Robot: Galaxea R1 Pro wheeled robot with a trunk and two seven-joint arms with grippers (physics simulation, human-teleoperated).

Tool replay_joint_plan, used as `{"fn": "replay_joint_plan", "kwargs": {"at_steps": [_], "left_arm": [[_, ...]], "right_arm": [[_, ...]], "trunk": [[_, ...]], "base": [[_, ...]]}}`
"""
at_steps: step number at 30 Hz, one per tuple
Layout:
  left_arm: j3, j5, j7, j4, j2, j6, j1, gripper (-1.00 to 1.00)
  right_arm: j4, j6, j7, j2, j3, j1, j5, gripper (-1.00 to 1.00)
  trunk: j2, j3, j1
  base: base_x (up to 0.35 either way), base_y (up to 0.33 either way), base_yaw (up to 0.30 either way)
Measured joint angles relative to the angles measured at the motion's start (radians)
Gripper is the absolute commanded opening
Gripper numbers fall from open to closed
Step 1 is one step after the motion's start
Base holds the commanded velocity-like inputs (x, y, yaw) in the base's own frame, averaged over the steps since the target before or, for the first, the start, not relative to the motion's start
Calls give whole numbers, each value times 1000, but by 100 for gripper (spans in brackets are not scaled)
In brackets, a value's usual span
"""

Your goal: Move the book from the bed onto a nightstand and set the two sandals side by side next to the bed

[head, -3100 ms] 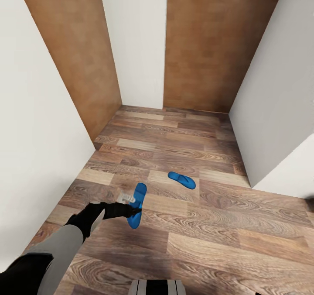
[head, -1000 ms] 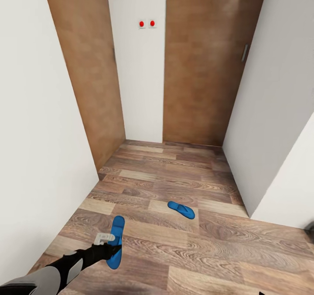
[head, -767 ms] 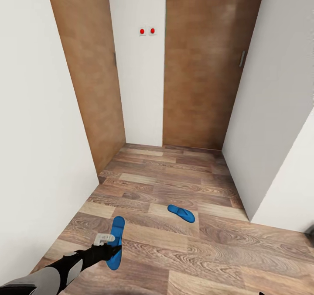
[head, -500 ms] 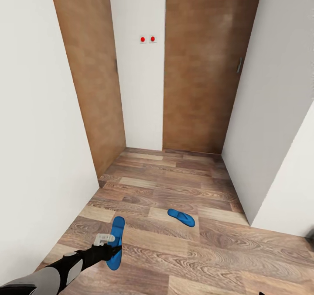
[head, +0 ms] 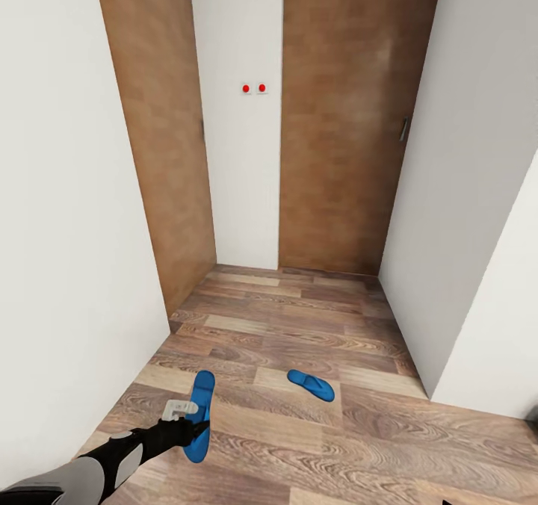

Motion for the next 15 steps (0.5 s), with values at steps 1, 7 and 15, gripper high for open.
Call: {"fn": "replay_joint_plan", "kwargs": {"at_steps": [1,7,15], "left_arm": [[0,0,0,0,0,0,0,-100],[0,0,0,0,-2,0,0,-100],[-2,-1,0,0,-2,0,0,-100]], "right_arm": [[0,0,0,0,0,0,0,100],[0,0,0,0,0,0,0,100],[0,0,0,0,0,0,0,100]], "trunk": [[7,3,-4],[49,22,-27],[84,38,-46]], "base": [[0,0,0],[0,0,0],[0,0,0]]}}
